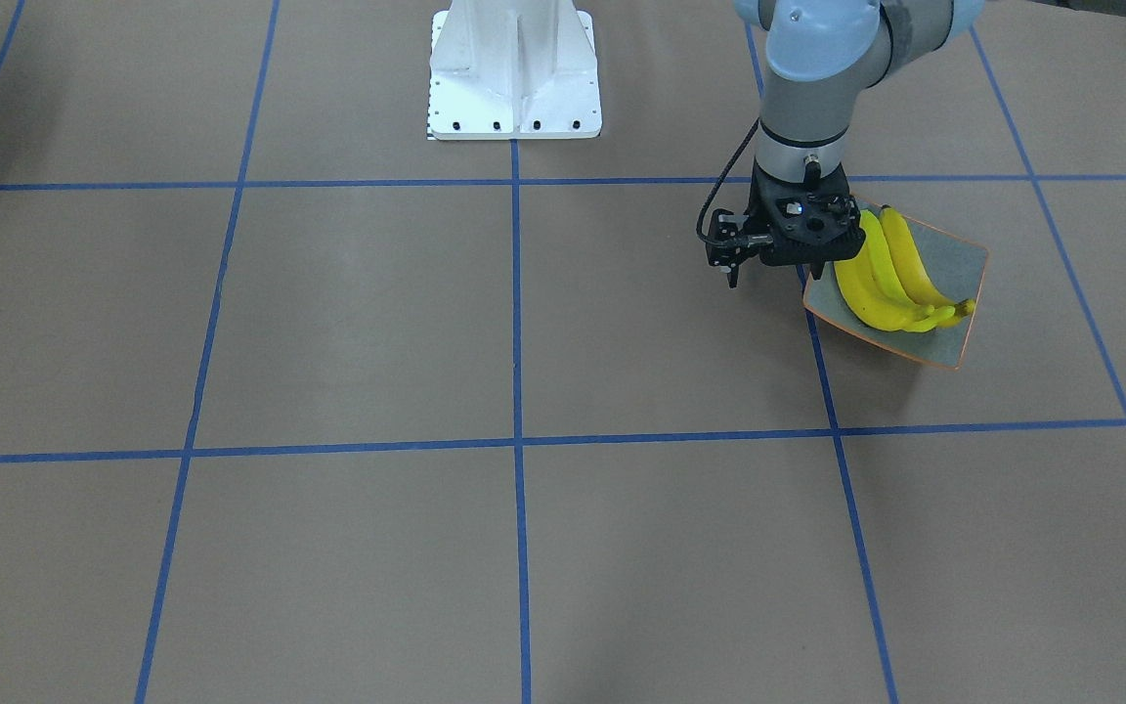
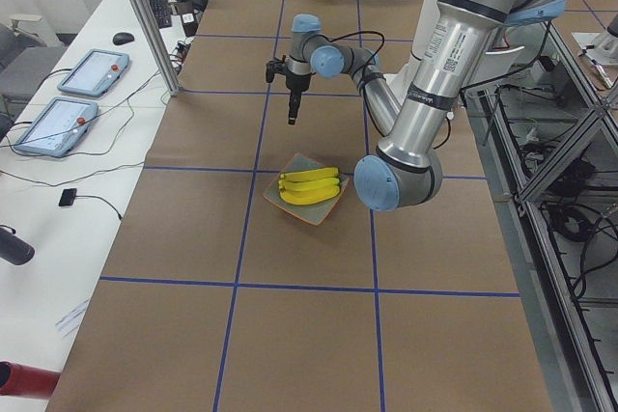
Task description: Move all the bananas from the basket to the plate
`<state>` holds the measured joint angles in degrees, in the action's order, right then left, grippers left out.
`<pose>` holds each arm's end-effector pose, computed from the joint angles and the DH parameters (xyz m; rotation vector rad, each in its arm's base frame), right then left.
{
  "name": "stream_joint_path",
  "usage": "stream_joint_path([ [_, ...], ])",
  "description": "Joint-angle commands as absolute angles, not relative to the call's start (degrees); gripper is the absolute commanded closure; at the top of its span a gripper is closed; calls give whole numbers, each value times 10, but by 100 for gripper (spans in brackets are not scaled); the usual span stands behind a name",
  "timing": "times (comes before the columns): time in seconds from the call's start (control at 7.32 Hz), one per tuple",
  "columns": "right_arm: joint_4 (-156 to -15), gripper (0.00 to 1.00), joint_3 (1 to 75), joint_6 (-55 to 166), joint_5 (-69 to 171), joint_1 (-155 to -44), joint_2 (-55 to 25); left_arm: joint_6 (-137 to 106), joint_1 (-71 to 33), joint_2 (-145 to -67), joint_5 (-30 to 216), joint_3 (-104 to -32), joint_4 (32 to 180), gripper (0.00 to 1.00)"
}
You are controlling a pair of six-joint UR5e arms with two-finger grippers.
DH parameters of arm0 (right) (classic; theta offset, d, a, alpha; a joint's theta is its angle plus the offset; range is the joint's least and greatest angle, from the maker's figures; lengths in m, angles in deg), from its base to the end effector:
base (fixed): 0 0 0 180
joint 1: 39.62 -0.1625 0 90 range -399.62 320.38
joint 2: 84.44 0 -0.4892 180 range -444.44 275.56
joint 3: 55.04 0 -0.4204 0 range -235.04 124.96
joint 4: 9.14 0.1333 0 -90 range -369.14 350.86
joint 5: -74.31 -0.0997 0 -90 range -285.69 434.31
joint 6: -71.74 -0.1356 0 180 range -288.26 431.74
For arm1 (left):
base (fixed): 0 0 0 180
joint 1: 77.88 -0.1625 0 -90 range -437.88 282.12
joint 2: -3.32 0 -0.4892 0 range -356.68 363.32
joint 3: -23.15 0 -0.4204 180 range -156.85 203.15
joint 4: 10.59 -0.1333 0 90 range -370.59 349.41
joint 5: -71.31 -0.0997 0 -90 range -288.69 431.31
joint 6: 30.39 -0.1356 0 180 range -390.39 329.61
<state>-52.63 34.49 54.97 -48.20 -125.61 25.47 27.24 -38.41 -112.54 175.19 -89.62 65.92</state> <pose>0.0346 -0.3707 0.8276 0.3357 -0.6280 0.0839 0.4366 -0.4900 0.3375 0.1680 0.6317 -0.0452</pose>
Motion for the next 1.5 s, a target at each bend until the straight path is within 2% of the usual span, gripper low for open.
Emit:
stream_joint_path([
  [0.0, -505, 0, 281, 623, -498, -1287, 253, 274, -385, -1126, 1752, -892, 661, 0],
  [0.27, -440, 1, 215, 619, -499, -1287, 248, 273, -384, -1126, 1752, -891, 661, 0],
  [0.41, -439, 5, 214, 617, -499, -1287, 247, 272, -384, -1126, 1752, -890, 661, 0],
  [0.55, -439, 13, 213, 610, -498, -1287, 239, 273, -385, -1126, 1752, -891, 660, 0],
  [0.96, -439, 15, 189, 608, -499, -1287, 216, 272, -384, -1126, 1751, -893, 660, 0],
  [1.09, -439, 29, 188, 608, -499, -1287, 216, 272, -384, -1127, 1751, -893, 659, 0],
  [1.23, -439, 92, 189, 608, -499, -1287, 215, 271, -384, -1126, 1751, -894, 659, 0],
  [1.37, -439, 100, 190, 609, -500, -1287, 214, 272, -384, -1126, 1751, -894, 659, 0],
])
